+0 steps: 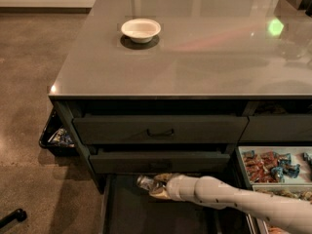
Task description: Place redbull can into bottom drawer
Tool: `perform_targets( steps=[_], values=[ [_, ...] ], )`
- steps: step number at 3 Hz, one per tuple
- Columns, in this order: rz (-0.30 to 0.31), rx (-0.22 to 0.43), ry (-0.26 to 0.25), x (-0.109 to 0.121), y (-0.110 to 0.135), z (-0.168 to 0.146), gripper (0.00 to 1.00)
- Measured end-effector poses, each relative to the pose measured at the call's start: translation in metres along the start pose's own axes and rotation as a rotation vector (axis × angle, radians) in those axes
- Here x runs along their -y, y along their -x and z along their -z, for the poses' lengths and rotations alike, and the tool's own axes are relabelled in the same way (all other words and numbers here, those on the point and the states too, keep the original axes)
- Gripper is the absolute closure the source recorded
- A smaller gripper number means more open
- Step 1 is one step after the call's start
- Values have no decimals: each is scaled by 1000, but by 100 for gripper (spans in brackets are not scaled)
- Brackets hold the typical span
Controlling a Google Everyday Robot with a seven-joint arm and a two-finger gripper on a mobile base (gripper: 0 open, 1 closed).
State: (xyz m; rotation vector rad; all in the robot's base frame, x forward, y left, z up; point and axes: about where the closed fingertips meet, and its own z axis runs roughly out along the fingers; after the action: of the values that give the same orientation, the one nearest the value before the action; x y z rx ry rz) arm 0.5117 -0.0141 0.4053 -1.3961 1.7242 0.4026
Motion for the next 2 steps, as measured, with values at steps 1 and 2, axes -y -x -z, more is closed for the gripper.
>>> perform_targets(
  steps=[1,2],
  values=[
    [-71,26,-40,-6,-50,-24,100],
    [-104,31,32,-20,-62,-40,100]
  ],
)
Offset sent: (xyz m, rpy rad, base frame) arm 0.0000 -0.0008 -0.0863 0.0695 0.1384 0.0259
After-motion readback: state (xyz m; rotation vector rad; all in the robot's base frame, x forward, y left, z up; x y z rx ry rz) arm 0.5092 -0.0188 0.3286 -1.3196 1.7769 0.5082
